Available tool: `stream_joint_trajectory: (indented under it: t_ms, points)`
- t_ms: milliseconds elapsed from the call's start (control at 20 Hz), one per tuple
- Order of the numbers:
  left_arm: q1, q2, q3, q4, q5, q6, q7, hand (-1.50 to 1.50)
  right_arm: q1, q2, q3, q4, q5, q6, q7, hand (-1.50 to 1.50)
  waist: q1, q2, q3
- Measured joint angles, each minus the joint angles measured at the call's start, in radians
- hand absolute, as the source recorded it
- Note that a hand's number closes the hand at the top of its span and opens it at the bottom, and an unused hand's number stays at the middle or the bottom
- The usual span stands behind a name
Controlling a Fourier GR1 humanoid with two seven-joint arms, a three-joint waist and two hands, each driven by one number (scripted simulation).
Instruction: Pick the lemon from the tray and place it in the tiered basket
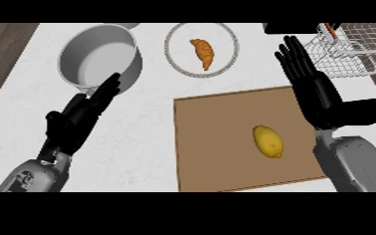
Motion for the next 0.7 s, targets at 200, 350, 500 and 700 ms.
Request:
stream_joint_trajectory:
  t_ms: [200,350,500,700]
  points:
    - [0.004,0.007,0.048,0.043,-0.073,0.069,-0.028,0.0,0.08,0.0,-0.049,-0.007,-0.031,0.003,-0.01,1.5,0.001,-0.007,-0.007]
    - [0.01,0.038,0.104,0.063,-0.11,0.138,-0.024,0.0,0.135,0.026,-0.137,-0.015,-0.085,-0.049,-0.043,1.5,-0.028,-0.023,0.001]
    - [0.03,0.053,0.135,0.075,-0.129,0.178,-0.036,0.0,0.239,-0.041,-0.169,0.082,0.016,-0.191,0.021,-1.5,-0.03,-0.013,-0.011]
    - [0.054,0.048,0.158,0.092,-0.153,0.214,-0.057,0.0,0.384,-0.053,-0.188,0.033,0.087,-0.345,0.069,-1.5,-0.024,-0.015,-0.012]
